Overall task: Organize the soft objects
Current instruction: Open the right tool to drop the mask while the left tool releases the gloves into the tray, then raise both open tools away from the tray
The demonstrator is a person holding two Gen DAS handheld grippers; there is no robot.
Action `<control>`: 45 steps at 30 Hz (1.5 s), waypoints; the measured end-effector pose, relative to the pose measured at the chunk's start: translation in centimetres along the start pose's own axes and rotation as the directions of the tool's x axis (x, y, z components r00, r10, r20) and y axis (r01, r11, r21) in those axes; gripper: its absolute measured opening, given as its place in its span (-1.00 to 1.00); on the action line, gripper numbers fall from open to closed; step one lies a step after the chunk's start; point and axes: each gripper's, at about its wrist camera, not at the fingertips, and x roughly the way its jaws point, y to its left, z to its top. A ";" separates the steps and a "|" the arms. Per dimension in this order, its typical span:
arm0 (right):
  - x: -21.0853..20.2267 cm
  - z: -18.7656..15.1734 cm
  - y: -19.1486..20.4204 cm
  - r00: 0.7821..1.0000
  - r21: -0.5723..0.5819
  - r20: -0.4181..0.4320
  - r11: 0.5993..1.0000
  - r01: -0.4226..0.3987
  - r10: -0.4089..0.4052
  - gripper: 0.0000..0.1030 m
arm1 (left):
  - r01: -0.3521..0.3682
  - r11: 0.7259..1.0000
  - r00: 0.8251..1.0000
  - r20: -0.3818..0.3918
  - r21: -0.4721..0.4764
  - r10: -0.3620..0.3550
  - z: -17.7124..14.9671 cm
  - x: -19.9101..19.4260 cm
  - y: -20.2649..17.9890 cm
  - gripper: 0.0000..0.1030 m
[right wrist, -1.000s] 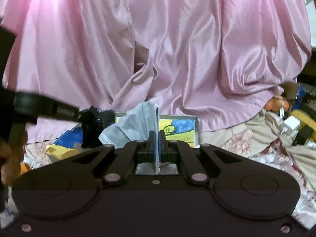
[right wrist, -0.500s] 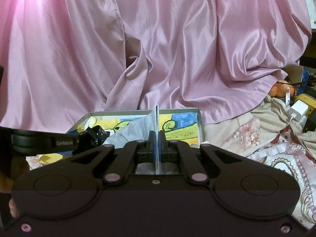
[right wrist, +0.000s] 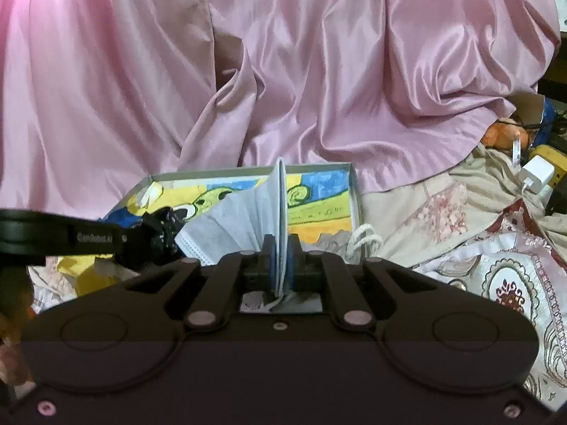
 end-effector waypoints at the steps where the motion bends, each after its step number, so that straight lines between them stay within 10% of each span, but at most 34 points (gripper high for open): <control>1: 0.0 -0.2 -0.1 1.000 -0.002 -0.003 1.000 -0.003 0.003 -0.95 | -0.003 1.000 1.000 0.000 0.003 0.003 0.0 0.0 -0.1 -0.97; 10: -0.2 -0.3 0.0 1.000 0.003 -0.008 1.000 -0.005 0.005 -0.87 | -0.016 1.000 1.000 -0.008 0.020 0.016 0.1 -0.1 -0.3 -0.85; 29: -4.8 1.8 -0.6 0.998 0.029 0.060 0.999 -0.022 0.020 -0.02 | -0.020 1.000 1.000 0.022 -0.005 0.020 0.6 -4.2 -0.4 -0.28; 45: -15.8 5.5 -1.5 0.980 0.034 0.195 0.998 -0.053 0.046 0.62 | -0.004 0.999 0.976 0.217 -0.042 0.013 -0.1 -15.0 -0.8 0.39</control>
